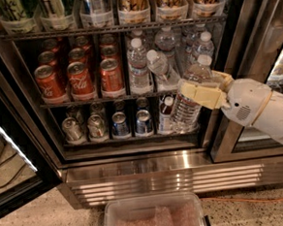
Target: Pick water bottle from middle shelf of fridge
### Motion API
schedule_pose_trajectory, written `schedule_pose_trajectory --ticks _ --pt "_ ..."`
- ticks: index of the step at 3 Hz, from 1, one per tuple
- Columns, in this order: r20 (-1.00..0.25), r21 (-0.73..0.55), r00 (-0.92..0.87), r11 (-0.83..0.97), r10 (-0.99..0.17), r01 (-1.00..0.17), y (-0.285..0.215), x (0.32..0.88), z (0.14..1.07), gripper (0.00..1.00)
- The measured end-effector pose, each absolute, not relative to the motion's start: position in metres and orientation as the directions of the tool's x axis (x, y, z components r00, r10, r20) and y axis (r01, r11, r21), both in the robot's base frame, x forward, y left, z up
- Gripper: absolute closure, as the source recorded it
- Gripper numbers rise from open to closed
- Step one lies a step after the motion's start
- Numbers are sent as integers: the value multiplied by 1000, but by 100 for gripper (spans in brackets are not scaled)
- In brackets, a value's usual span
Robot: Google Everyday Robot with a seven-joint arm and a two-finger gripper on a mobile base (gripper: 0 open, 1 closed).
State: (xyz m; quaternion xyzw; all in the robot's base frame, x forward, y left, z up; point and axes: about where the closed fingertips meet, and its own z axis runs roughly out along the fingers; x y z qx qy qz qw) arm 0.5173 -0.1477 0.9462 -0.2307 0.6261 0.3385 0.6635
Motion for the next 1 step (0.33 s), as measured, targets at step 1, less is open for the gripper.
schedule_pose_trajectory --ticks 1 --pt "-987 118 -13 664 160 -738 -148 517 946 100"
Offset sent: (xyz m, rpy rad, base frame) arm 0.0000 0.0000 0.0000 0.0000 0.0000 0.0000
